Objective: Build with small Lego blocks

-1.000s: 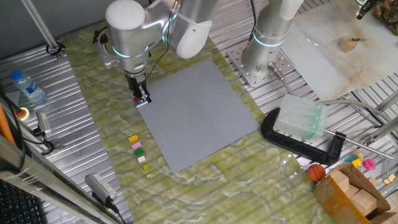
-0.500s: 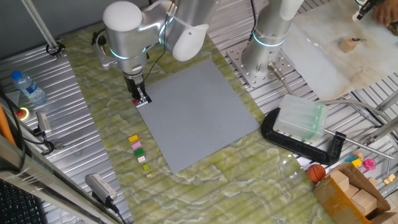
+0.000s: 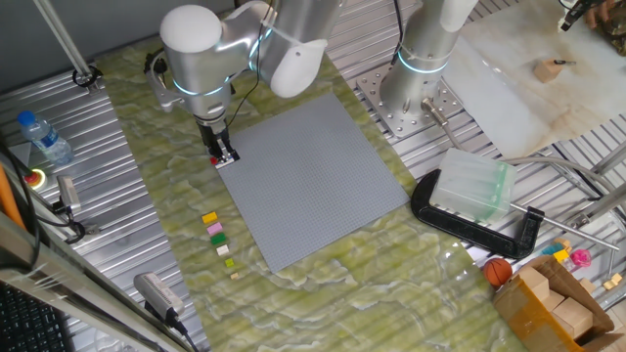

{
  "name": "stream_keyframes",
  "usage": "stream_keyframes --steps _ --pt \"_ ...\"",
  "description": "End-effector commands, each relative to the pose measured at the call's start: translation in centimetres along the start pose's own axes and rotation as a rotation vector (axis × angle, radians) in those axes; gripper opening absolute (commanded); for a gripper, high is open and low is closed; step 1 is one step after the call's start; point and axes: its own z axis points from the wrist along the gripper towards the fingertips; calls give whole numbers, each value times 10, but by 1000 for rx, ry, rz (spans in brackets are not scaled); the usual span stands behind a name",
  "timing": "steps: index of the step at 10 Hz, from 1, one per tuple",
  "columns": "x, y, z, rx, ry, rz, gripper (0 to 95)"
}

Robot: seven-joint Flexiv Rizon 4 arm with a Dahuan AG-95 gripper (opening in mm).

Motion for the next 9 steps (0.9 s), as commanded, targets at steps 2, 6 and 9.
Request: stream_keyframes --steps 2,6,9 --pt "4 -2 4 2 -4 -3 0" --pt "4 -3 5 5 -7 1 0" --pt "2 -3 7 -11 2 -1 0"
